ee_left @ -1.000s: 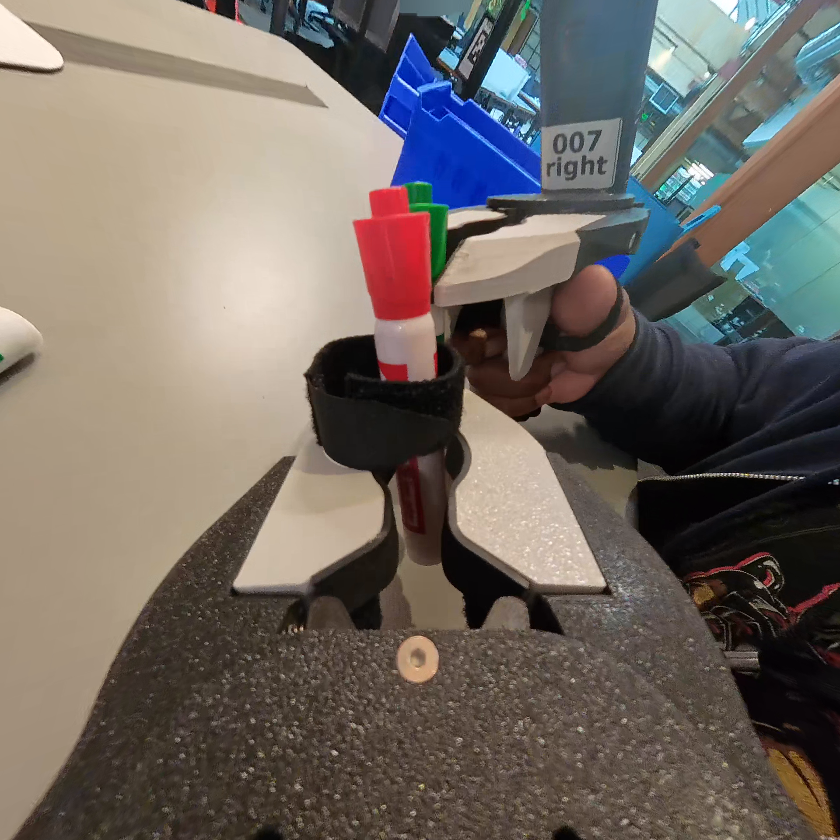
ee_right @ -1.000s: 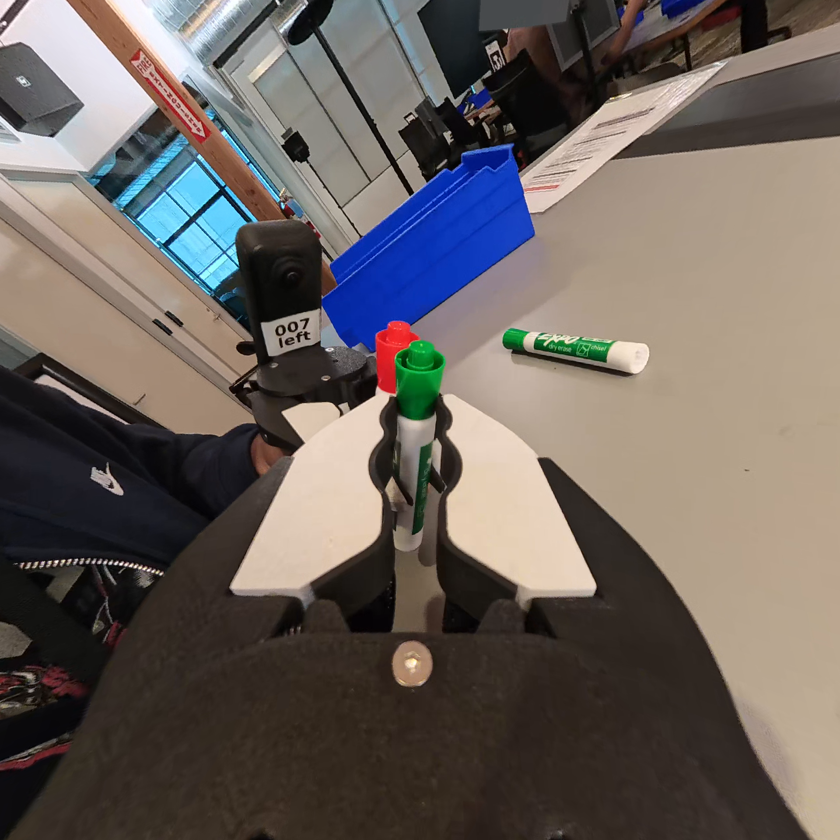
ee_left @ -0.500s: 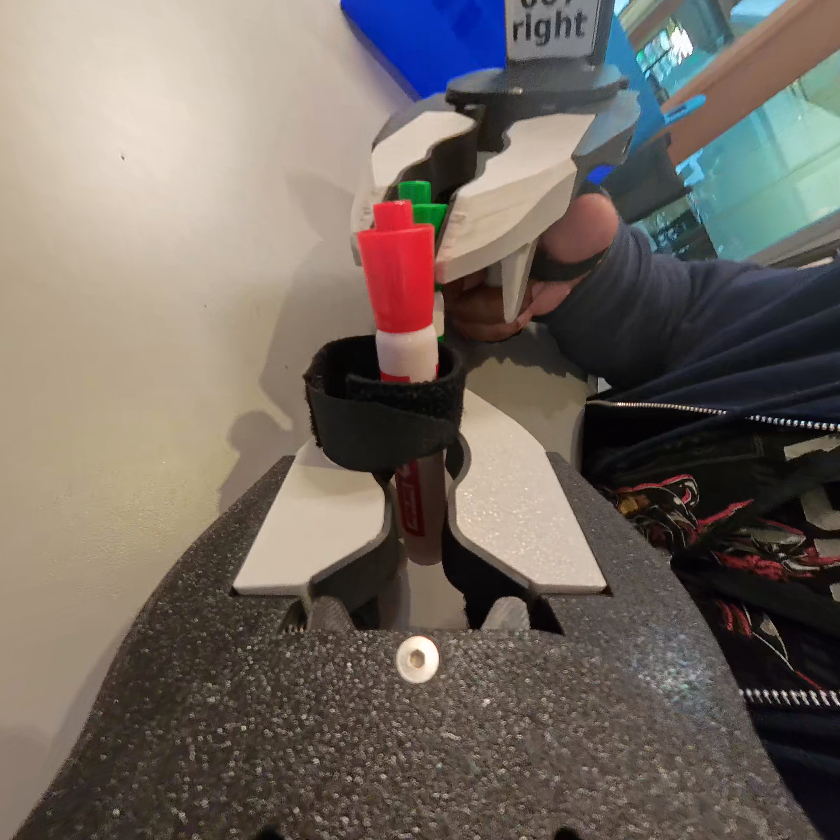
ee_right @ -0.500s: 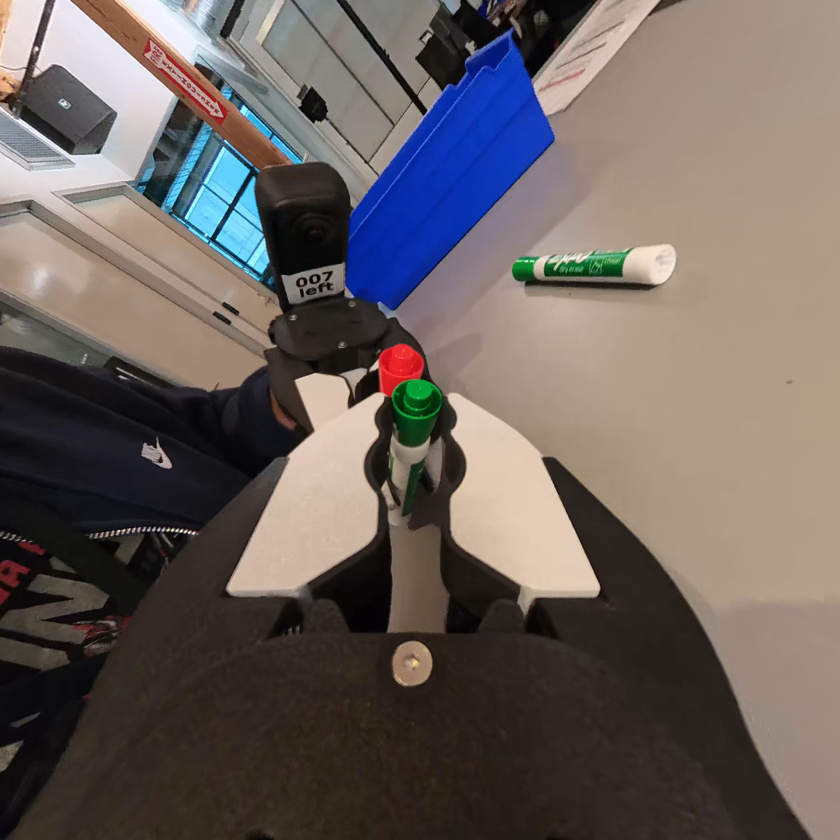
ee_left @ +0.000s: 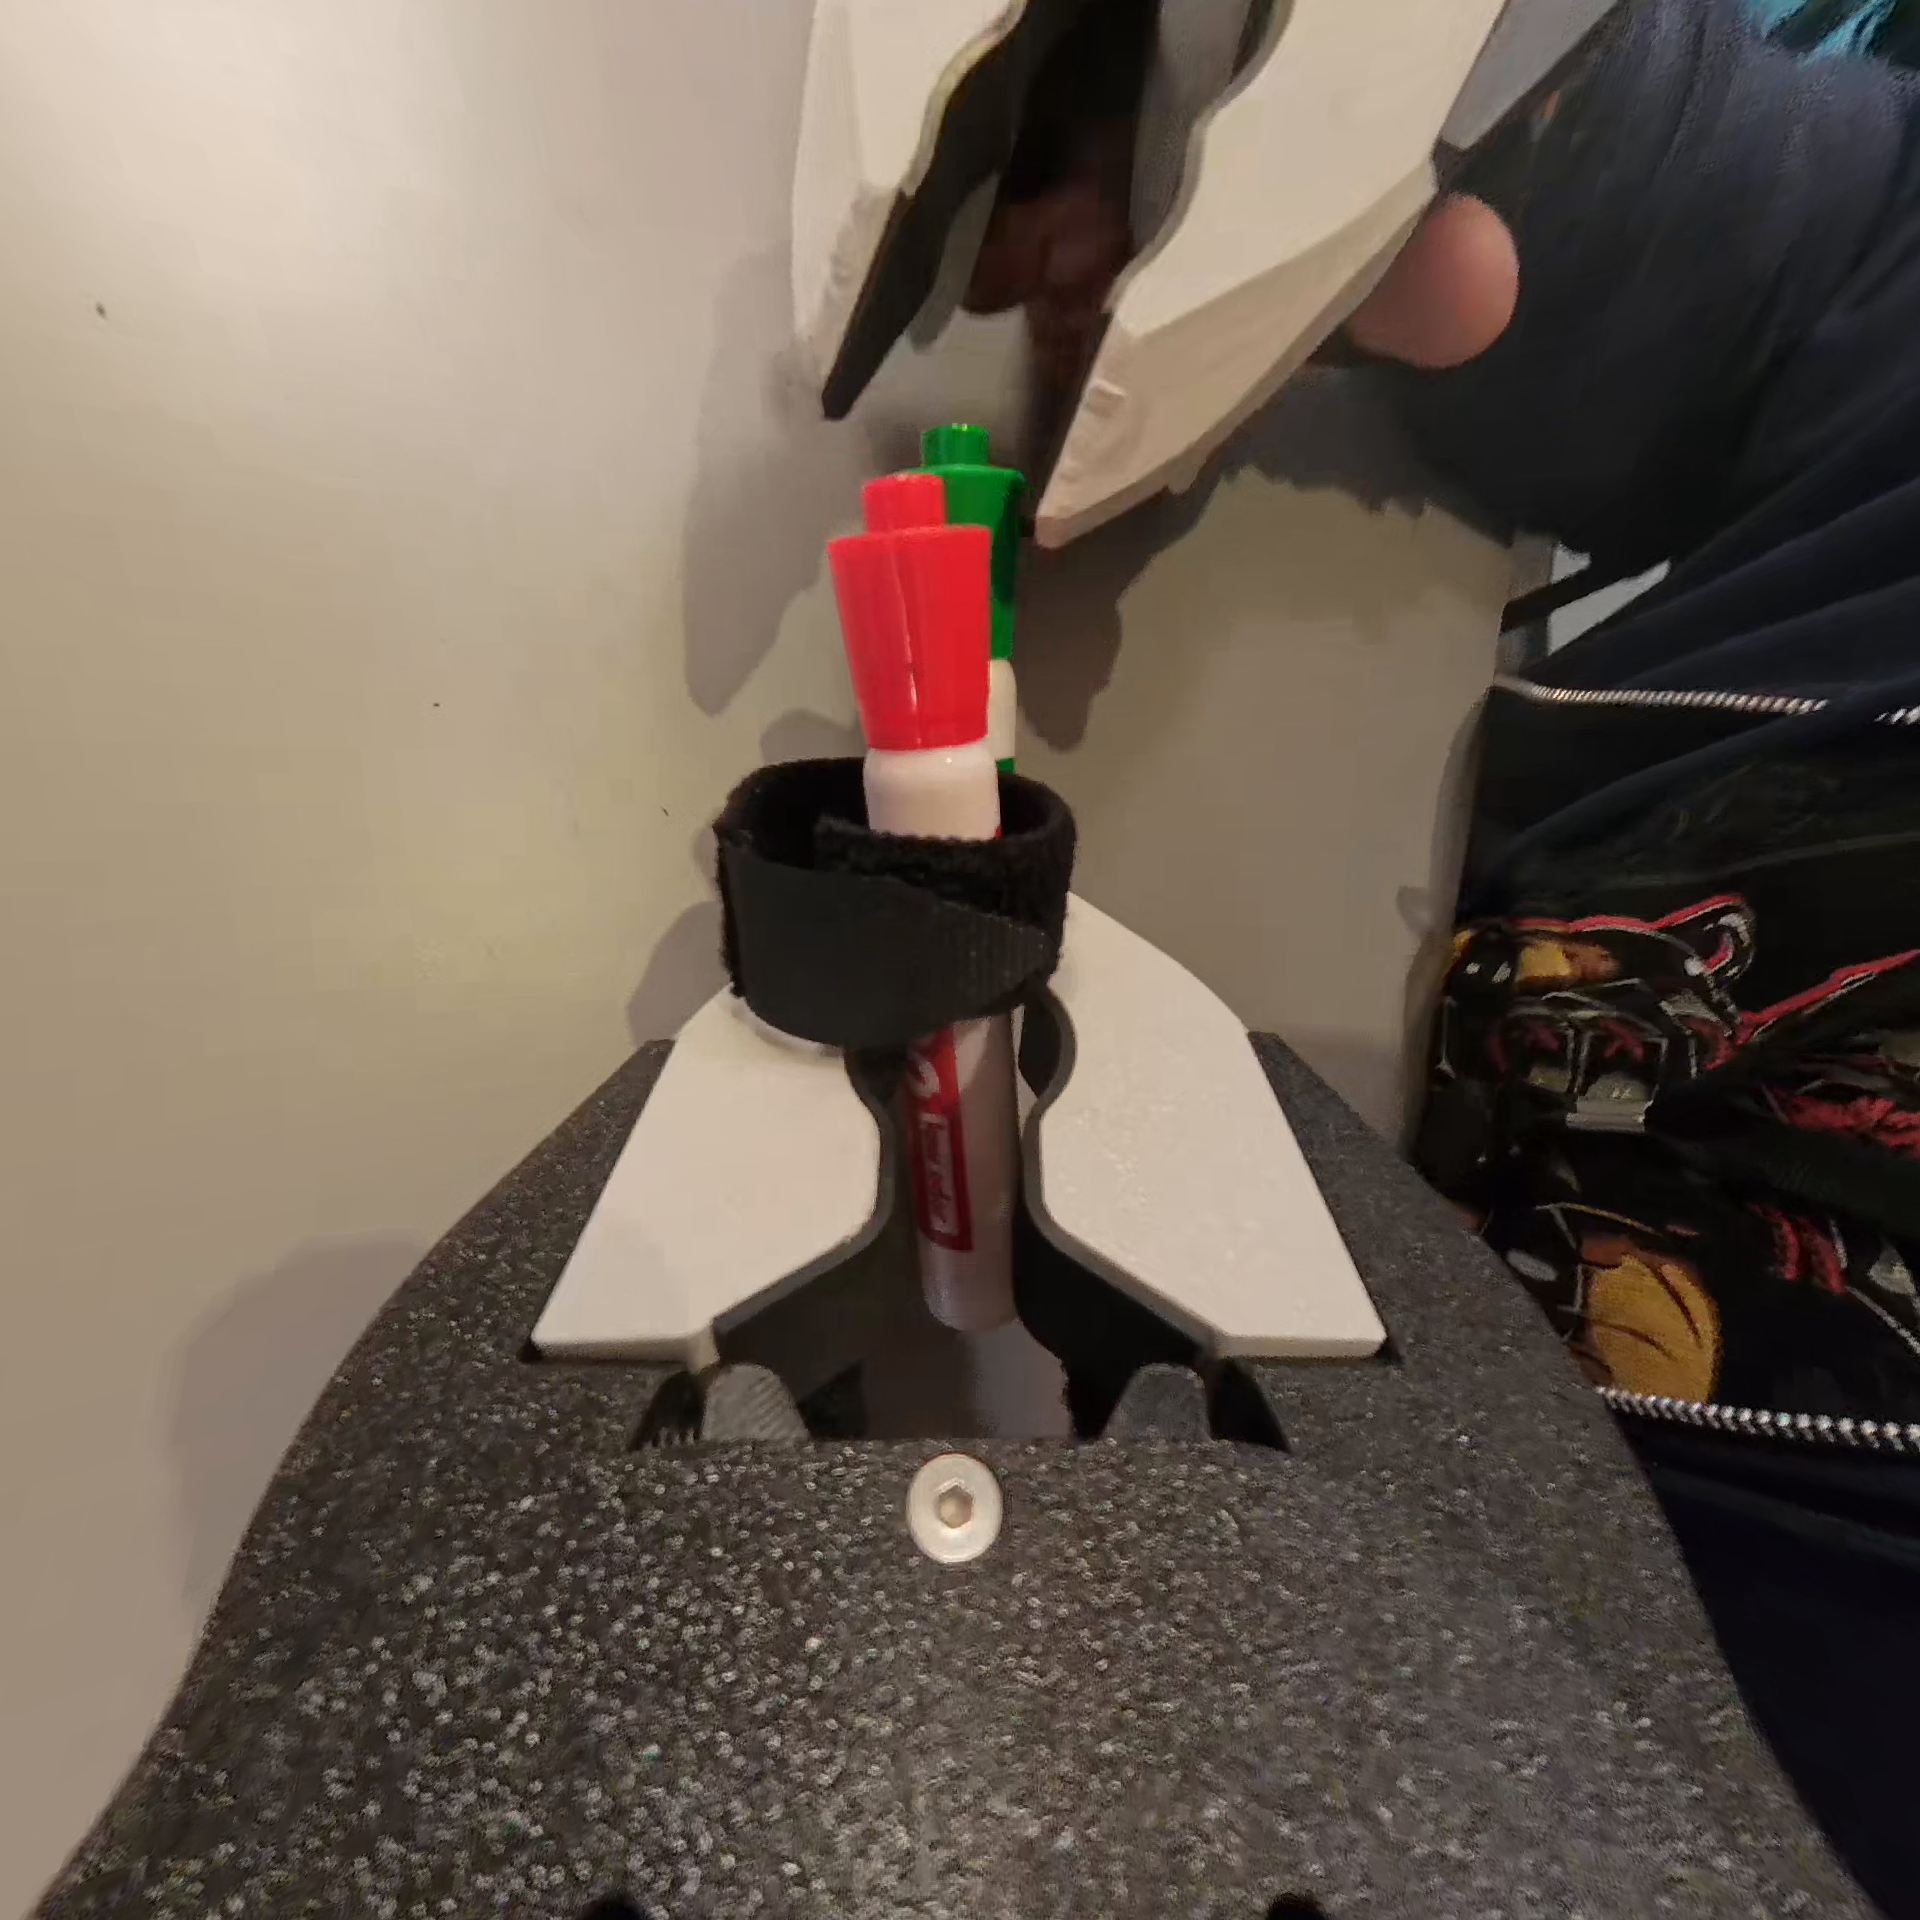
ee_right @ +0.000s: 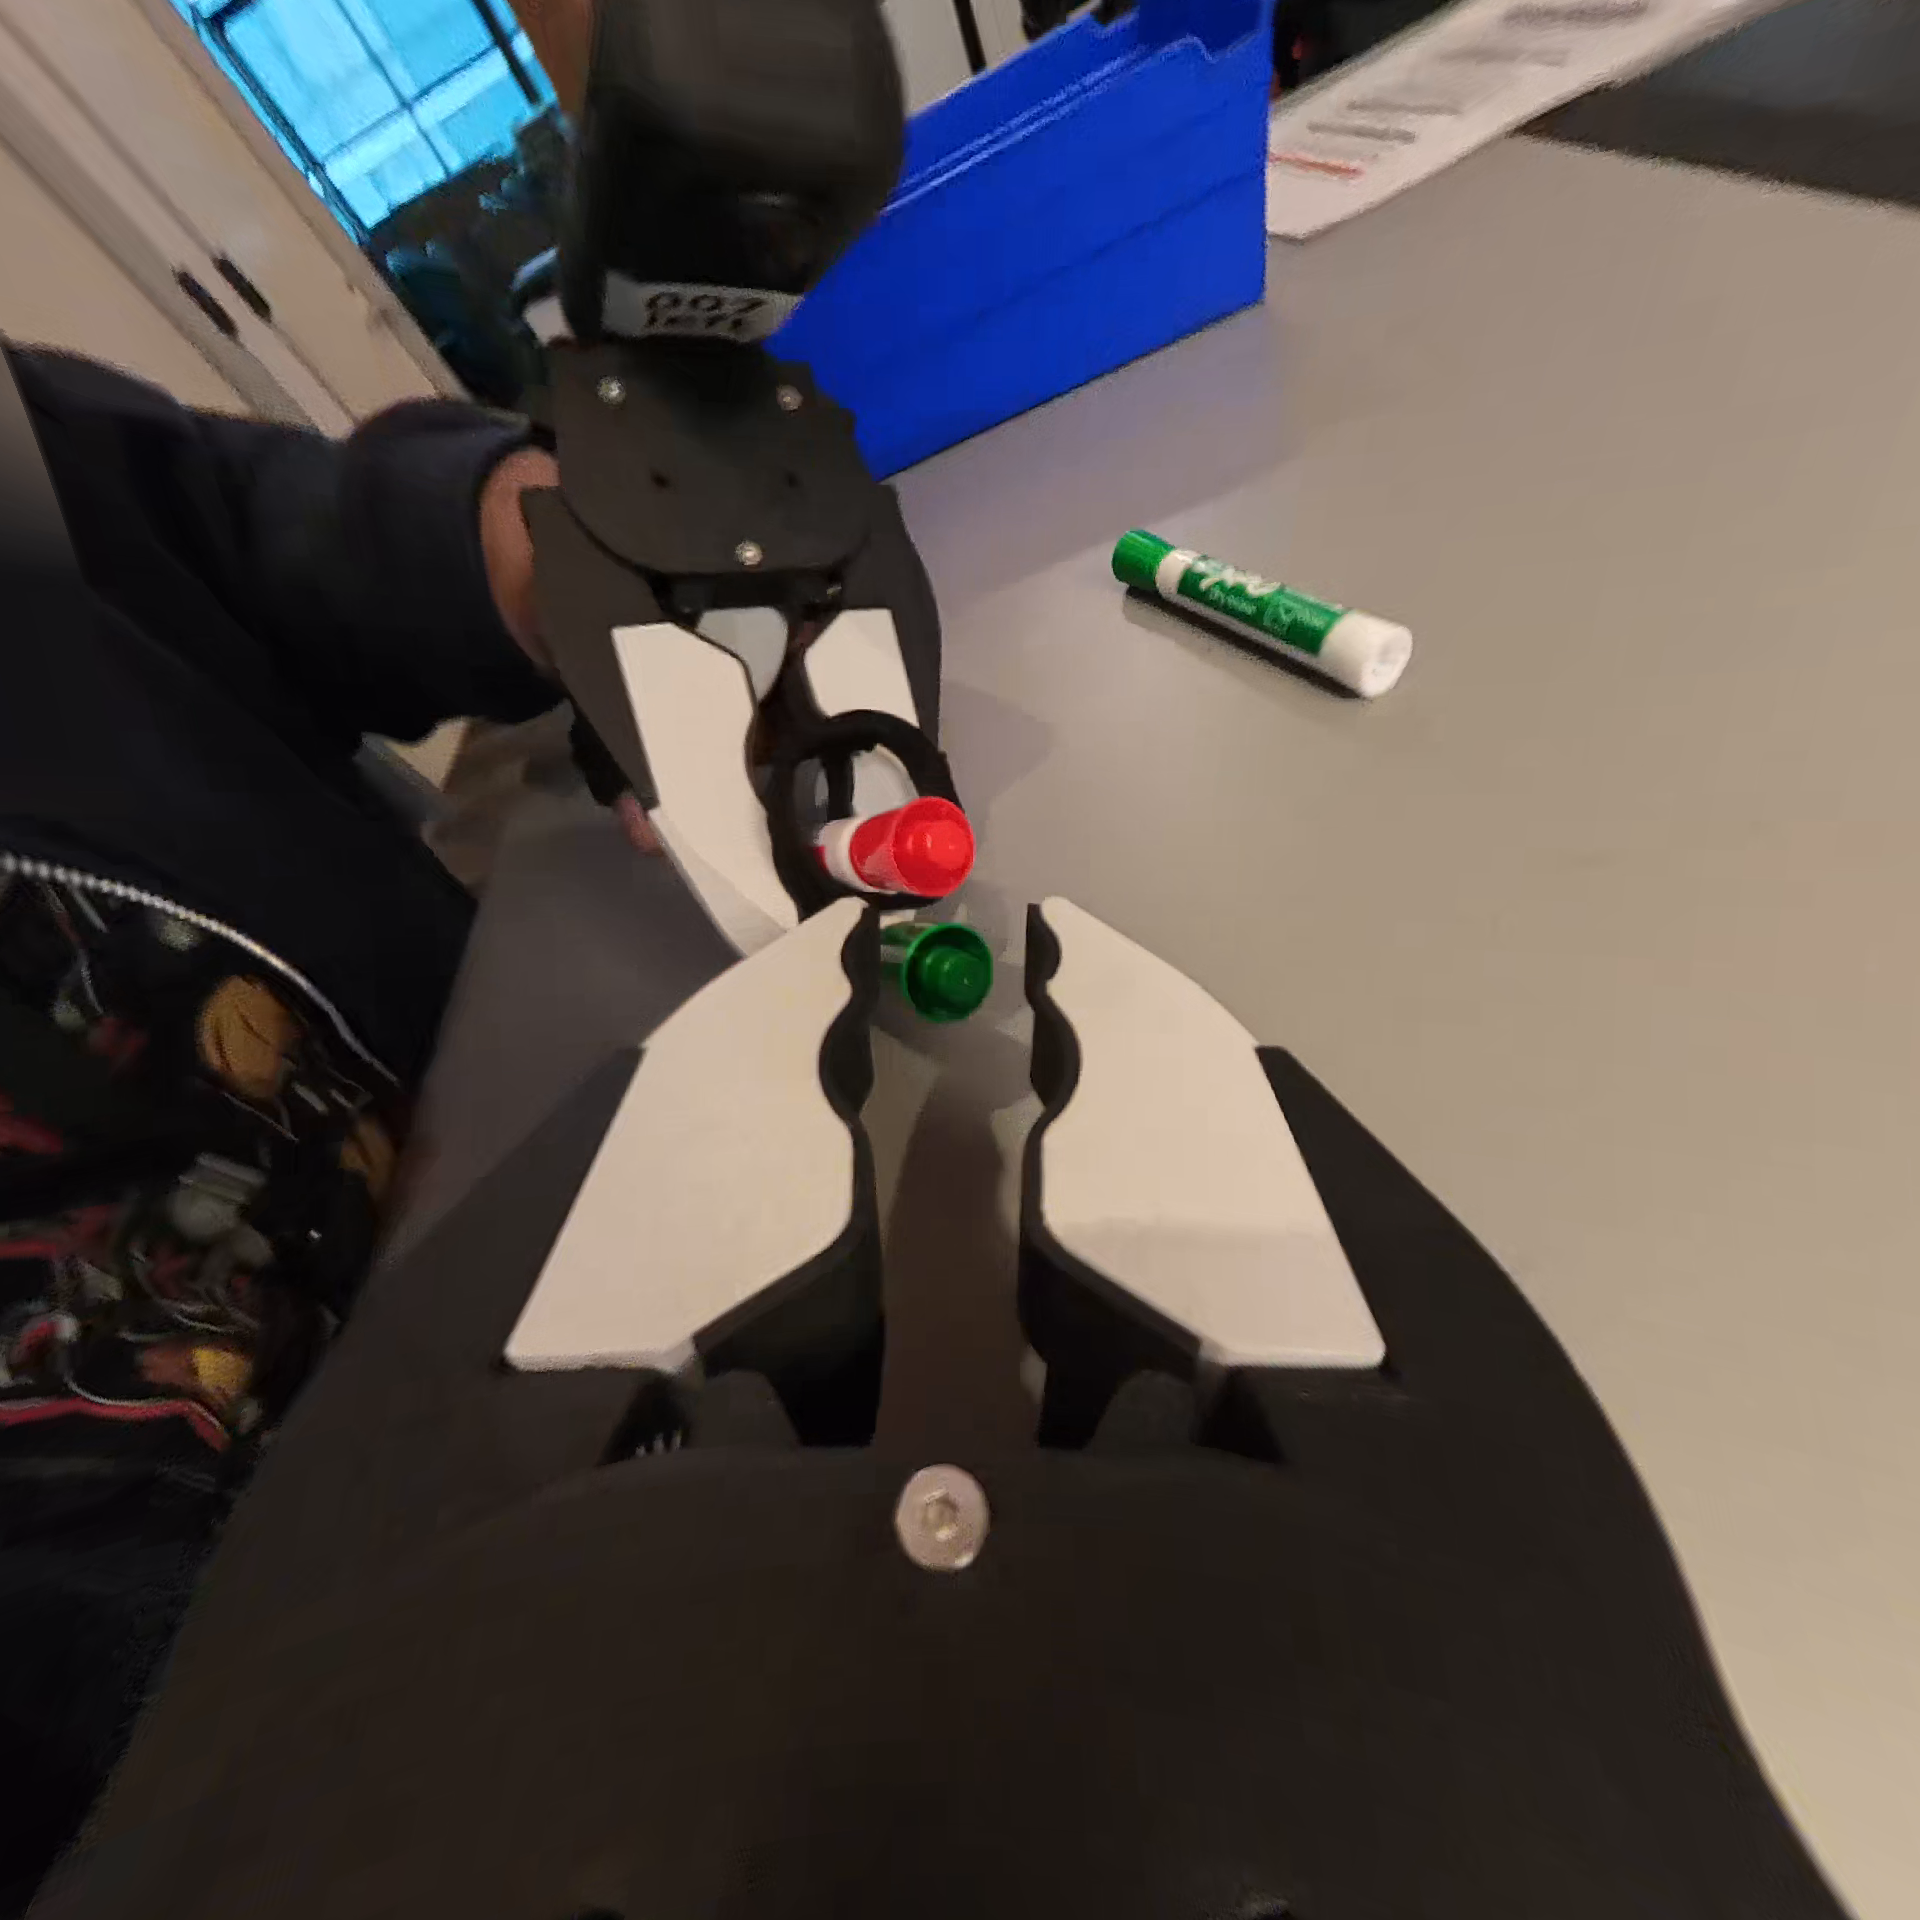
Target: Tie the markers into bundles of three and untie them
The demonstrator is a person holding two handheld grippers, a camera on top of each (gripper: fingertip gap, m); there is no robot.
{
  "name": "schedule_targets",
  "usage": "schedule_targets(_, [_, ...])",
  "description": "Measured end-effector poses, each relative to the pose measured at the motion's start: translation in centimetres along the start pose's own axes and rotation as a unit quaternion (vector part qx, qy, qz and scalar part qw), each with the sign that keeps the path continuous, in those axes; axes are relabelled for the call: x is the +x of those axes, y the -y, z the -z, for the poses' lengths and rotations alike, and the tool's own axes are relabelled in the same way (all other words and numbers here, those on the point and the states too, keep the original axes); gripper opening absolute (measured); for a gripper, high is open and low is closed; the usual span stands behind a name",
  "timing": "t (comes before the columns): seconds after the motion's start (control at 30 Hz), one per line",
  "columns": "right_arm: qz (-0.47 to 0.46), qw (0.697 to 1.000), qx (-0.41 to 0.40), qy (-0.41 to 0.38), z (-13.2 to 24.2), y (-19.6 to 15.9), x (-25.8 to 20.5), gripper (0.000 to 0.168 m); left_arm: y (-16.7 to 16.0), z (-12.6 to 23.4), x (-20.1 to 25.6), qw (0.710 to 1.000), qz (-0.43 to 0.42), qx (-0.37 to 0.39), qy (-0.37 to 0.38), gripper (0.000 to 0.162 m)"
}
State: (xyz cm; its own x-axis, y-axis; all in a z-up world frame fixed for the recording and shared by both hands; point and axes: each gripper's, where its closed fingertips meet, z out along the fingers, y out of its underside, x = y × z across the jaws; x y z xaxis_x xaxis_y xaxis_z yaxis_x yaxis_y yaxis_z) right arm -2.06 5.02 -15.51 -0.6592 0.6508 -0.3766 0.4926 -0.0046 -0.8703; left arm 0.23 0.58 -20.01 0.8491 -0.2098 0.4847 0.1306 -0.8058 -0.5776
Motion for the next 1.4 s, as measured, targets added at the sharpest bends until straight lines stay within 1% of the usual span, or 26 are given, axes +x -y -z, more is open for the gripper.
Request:
schedule_targets(0.1, [0.096, 0.995, -0.001, 0.005, 0.0, 0.4, -1.1, 0.028, -0.4, -0.1, 0.1, 0.999, -0.030, -0.036, 0.010, 0.019])
schedule_targets(0.17, [0.118, 0.993, -0.007, 0.019, -0.4, 0.3, -1.7, 0.030, -0.6, -0.2, 0.2, 0.997, -0.053, -0.059, 0.018, 0.019])
schedule_targets(0.27, [0.107, 0.993, -0.027, 0.036, -1.2, -0.5, -1.9, 0.030, -0.9, -0.3, 0.5, 0.993, -0.082, -0.084, 0.026, 0.019])
schedule_targets(0.3, [0.102, 0.993, -0.032, 0.045, -1.3, -0.8, -2.1, 0.028, -1.0, -0.3, 0.6, 0.992, -0.086, -0.092, 0.025, 0.019])
schedule_targets(0.33, [0.099, 0.993, -0.036, 0.051, -1.5, -1.1, -2.3, 0.022, -1.2, -0.4, 0.6, 0.991, -0.090, -0.099, 0.026, 0.019])
schedule_targets(0.43, [0.095, 0.993, -0.046, 0.052, -1.4, -1.4, -2.3, 0.021, -1.4, -0.3, 0.4, 0.989, -0.097, -0.107, 0.033, 0.019])
schedule_targets(0.83, [0.080, 0.994, -0.035, 0.058, -0.5, -1.3, -2.0, 0.020, -1.6, 0.4, -0.6, 0.984, -0.113, -0.123, 0.062, 0.019])
schedule_targets(0.87, [0.079, 0.995, -0.034, 0.058, -0.5, -1.3, -2.0, 0.021, -1.6, 0.4, -0.7, 0.983, -0.114, -0.127, 0.064, 0.019])
schedule_targets(1.0, [0.070, 0.995, -0.041, 0.054, -0.3, -1.5, -1.7, 0.035, -1.8, 0.6, -0.9, 0.981, -0.119, -0.141, 0.067, 0.019])
schedule_targets(1.13, [0.055, 0.995, -0.063, 0.055, 0.1, -2.3, -1.4, 0.037, -1.5, 0.7, -0.7, 0.980, -0.125, -0.144, 0.064, 0.019])
schedule_targets(1.27, [0.059, 0.992, -0.086, 0.074, -0.1, -3.0, -2.2, 0.031, -1.1, 0.9, -0.4, 0.979, -0.131, -0.147, 0.060, 0.019])
schedule_targets(1.37, [0.067, 0.992, -0.086, 0.063, -0.3, -3.0, -2.2, 0.020, -1.1, 0.9, -0.2, 0.977, -0.134, -0.153, 0.056, 0.019])
schedule_targets(1.4, [0.063, 0.992, -0.087, 0.063, -0.3, -3.0, -2.2, 0.020, -1.1, 0.8, -0.2, 0.977, -0.135, -0.154, 0.058, 0.019])
